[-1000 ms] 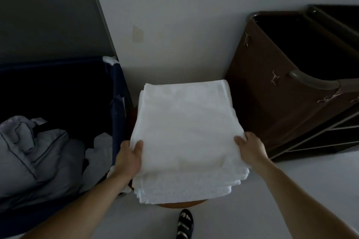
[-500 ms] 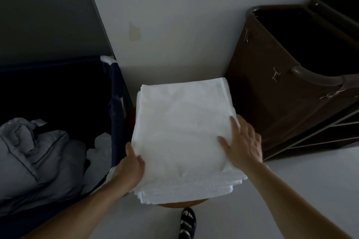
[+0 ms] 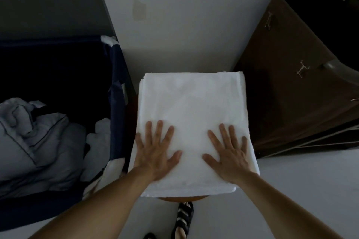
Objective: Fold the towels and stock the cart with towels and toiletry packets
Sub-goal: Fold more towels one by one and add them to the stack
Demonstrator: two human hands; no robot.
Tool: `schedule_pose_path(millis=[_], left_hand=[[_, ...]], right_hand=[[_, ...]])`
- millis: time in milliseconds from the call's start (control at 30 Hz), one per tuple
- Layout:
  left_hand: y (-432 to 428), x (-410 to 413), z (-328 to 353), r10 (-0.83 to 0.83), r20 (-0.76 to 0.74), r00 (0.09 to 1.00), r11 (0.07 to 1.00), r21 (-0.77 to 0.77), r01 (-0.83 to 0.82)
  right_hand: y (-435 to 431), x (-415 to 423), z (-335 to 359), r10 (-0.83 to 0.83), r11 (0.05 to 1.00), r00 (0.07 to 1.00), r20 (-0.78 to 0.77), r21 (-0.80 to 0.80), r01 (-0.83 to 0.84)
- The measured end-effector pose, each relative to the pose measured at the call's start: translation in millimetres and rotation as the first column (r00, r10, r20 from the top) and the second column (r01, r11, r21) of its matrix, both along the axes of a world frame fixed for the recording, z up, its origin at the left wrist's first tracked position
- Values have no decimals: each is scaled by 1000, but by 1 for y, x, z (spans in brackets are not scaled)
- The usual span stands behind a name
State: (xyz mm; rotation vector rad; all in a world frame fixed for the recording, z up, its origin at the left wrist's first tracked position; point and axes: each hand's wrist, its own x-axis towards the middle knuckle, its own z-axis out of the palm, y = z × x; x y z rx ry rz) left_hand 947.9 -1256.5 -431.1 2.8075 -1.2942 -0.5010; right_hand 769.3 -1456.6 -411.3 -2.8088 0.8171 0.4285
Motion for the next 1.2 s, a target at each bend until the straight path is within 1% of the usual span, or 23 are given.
schedule_pose_path(millis=[100,233,333,400,500,633,733,833,967,1033,1200], left_hand=[[1,-3,-1,-1,-6,1000,1000,3,1],[0,4,12,-24,-43,999,999,27,26],[5,18,27,-55,-25,998,998,21,55],[10,40,43,7,28,1000,999,-33,-6],[33,91,70,182,90,979,979,-108,-172],[112,165,88,327,123,937,945,-57,-322],[184,217,82,395,106,912,918,0,-398],[239,267,66,416,65,907,908,32,-418],[283,327,24,355,15,935,934,24,-356],[296,348,-6,322,-8,947,946,30,-322],[310,381,-108,225,-100,969,971,102,-215]], right_hand=[[1,-2,-2,1,1000,1000,-9,-4,-2],[2,7,9,-46,999,998,-40,-7,45],[5,36,31,-33,999,999,3,-32,33],[14,74,50,37,999,995,89,-22,-35],[48,143,76,180,983,968,176,-1,-182],[114,230,92,359,924,903,237,43,-379],[166,293,88,426,887,865,264,67,-457],[216,349,67,431,882,877,213,106,-459],[266,411,11,398,896,917,37,201,-397],[281,434,-26,356,907,933,-50,259,-332],[302,465,-135,256,912,948,-191,372,-172]])
